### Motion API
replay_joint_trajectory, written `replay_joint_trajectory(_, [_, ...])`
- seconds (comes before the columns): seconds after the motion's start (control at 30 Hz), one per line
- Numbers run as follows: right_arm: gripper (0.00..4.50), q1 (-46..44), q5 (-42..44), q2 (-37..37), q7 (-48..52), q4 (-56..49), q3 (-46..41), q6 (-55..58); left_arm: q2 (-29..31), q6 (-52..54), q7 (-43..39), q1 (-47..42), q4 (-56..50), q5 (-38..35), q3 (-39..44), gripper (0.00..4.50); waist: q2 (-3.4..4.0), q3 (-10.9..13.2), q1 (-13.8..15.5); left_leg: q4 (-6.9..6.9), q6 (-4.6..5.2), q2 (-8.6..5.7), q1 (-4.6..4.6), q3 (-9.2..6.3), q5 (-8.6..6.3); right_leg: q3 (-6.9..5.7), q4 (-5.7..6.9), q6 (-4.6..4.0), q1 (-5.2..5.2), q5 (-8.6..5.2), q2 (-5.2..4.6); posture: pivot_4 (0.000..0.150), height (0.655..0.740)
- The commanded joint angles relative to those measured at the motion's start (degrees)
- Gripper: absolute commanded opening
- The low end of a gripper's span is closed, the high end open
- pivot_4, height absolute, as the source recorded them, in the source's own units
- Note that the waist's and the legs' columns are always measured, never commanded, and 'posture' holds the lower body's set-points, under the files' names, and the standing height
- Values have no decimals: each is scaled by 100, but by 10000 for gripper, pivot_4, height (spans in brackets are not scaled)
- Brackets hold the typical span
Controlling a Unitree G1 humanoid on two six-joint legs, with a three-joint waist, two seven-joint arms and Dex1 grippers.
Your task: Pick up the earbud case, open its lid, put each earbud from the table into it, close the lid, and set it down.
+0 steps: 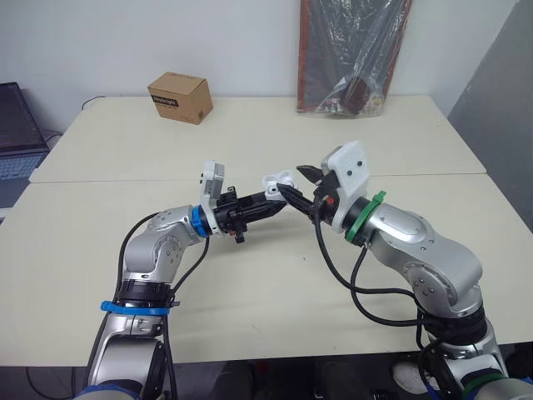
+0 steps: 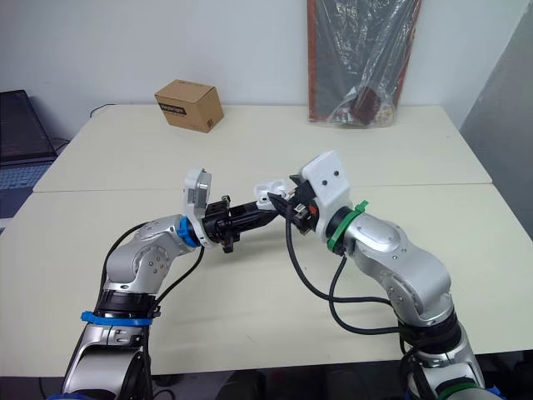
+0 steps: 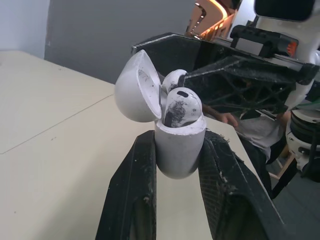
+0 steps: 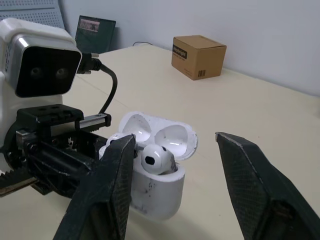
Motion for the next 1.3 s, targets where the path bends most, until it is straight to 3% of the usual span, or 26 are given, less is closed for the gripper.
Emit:
replay_joint_trajectory(0.03, [27410, -15, 836, -41, 492, -507, -596, 69, 108, -136, -147, 1, -132, -22, 28, 8510, 0, 0, 0, 0, 0, 0, 0, 0, 0, 0, 0, 0, 0, 0, 0, 1500, 7400])
replay_joint_trajectory(0.07, [27410, -2, 1085, -104, 617, -592, -721, 126, 137, -155, -188, 2, -91, -3, 20, 8510, 0, 0, 0, 0, 0, 0, 1, 0, 0, 0, 0, 0, 0, 0, 0, 1500, 7400])
replay_joint_trajectory(0.33, [127, -505, 1863, -606, 826, -74, -1198, 554, 400, -478, -865, -25, 170, 188, -163, 8510, 1, 0, -2, -1, 0, 0, 11, 2, 0, 0, 6, 4, 3, -3, 0, 1500, 7400])
replay_joint_trajectory(0.57, [127, -838, 669, -1326, 1611, 1098, -49, 167, 579, -313, -1349, -186, 161, 121, -293, 8510, 1, 1, -5, -3, 1, 0, 12, 3, 0, 1, 5, 4, 5, -3, 1, 1500, 7400])
replay_joint_trajectory(0.73, [127, -1068, -101, -1262, 2224, 1788, 653, -521, 577, -133, -1371, -273, 99, 75, -338, 8510, 1, 1, -9, -3, 1, 0, 10, 3, 0, 1, 4, 6, 3, -4, 2, 1500, 7400])
replay_joint_trajectory(1.3, [127, -1049, -370, -911, 2684, 1243, 579, -769, 599, 348, -943, -451, 265, 62, -273, 8510, 1, 1, -4, -1, 1, 0, 7, -1, 0, -3, 5, 0, 2, -1, 1, 1500, 7400])
